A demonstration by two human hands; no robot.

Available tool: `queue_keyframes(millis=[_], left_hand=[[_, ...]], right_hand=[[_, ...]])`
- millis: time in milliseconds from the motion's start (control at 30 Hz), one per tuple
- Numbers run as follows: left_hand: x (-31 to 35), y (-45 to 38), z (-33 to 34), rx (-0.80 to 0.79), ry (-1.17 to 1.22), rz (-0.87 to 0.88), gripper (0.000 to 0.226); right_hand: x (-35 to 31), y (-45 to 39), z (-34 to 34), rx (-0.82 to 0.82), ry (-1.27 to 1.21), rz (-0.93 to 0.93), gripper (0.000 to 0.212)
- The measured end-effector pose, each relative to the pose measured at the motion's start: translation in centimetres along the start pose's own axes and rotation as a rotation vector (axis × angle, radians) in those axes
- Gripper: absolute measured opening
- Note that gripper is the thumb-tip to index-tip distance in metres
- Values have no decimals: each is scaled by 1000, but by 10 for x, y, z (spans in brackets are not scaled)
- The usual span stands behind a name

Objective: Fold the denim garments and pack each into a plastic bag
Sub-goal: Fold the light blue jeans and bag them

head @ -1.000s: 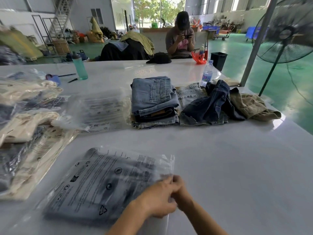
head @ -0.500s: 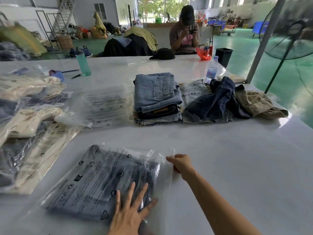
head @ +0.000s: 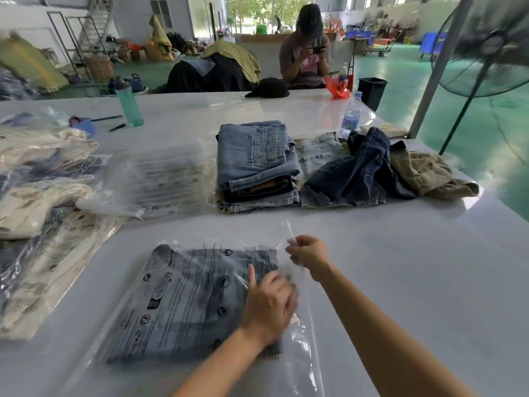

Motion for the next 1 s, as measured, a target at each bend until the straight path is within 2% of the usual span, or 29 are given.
queue_keyframes(millis=[67, 167, 267, 333, 433, 667, 800, 1000], left_hand=[[-39, -40, -14, 63, 84, -179, 26], [-82, -93, -6, -63, 178, -372, 35], [-103, -116, 1, -77, 439, -489, 14], [-106, -120, 3, -95, 554, -480, 6], [-105, -119, 9, -127, 648, -469, 5], [-118, -112, 24, -177, 657, -548, 13], [-118, -117, 28, -173, 638, -508, 5], [-109, -118, 33, -184, 814, -491, 16]], right_hand=[[-2, 6, 5, -10, -20, -66, 20], [-7, 15, 6, -32, -24, -125, 22], [-14, 18, 1, -43, 23, -155, 15], [-18, 18, 3, -81, 55, -146, 3], [-25, 12, 6, -60, 77, -150, 17], [-35, 7, 13, 36, 106, -169, 15], [-37, 6, 9, 26, 27, -148, 13], [-39, 5, 1, 29, -4, -152, 16]])
Point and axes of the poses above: each hand's wrist, its own y-axis away from the middle knuckle, its own z-axis out of the palm, x = y × z, the point moved 8 cm from there along -y, towards the middle knuckle, and after that the axes turned 4 degrees about z, right-handed, at the moved point
